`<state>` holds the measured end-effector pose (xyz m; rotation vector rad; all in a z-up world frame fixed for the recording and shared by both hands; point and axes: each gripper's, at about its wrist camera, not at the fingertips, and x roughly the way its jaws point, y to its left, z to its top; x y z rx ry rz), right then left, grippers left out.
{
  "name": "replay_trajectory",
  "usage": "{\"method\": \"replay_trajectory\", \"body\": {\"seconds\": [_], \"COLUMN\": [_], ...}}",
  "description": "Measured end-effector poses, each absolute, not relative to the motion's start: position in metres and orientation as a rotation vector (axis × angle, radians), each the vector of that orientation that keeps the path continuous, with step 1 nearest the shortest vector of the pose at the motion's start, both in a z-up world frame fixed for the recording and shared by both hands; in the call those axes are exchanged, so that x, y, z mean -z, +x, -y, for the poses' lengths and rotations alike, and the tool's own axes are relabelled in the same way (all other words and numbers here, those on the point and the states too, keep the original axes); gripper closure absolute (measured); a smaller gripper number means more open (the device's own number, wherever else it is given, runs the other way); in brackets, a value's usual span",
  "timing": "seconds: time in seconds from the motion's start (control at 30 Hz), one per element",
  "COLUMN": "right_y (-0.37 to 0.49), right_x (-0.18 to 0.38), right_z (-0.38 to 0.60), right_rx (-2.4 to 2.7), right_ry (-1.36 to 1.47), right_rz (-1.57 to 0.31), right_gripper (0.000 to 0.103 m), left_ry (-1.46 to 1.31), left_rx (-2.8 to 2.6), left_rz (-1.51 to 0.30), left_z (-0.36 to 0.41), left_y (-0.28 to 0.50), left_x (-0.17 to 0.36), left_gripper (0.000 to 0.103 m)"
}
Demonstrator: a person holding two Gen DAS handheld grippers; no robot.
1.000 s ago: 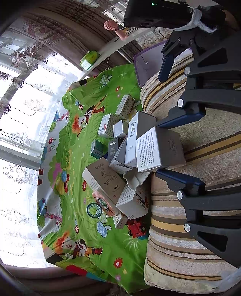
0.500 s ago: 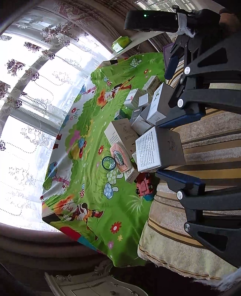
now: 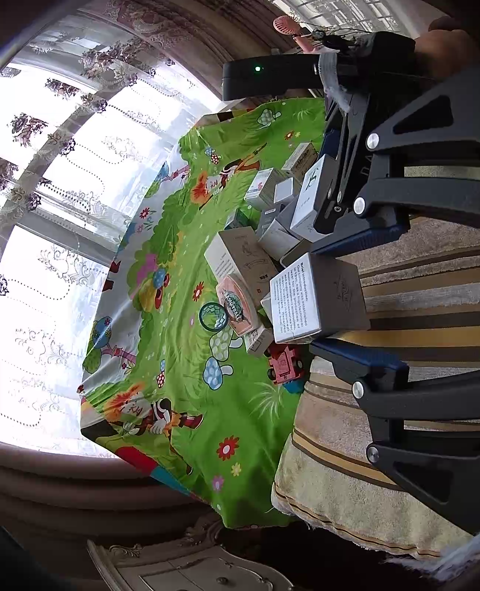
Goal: Organize rigid objects
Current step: 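Close right tool on white X-logo box while left tool grips small white box, then carry both boxes into the purple-rimmed storage box and open both tools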
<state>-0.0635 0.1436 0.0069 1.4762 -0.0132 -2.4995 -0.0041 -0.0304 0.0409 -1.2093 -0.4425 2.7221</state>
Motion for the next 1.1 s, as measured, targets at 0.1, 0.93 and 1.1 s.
{"method": "replay_trajectory", "body": {"seconds": [0.1, 0.93, 1.1], "right_y": [-0.057, 0.022, 0.034], "right_x": [-0.013, -0.050, -0.046], "right_z": [-0.149, -0.309, -0.361], "right_rx": [2.517, 2.878, 2.941], "right_ry": [1.431, 1.247, 1.290], "right_rz": [0.010, 0.205, 0.307], "right_gripper": [0.013, 0.013, 0.013], "left_ry": [-1.210, -1.163, -1.140], "left_rx": [-2.721, -2.353, -2.261], "left_rz": [0.430, 0.225, 0.186], "left_z": [0.026, -0.121, -0.150], "left_y": [-0.003, 0.013, 0.010], "left_x": [-0.043, -0.059, -0.059], "left_gripper": [0.057, 0.057, 0.056]}}
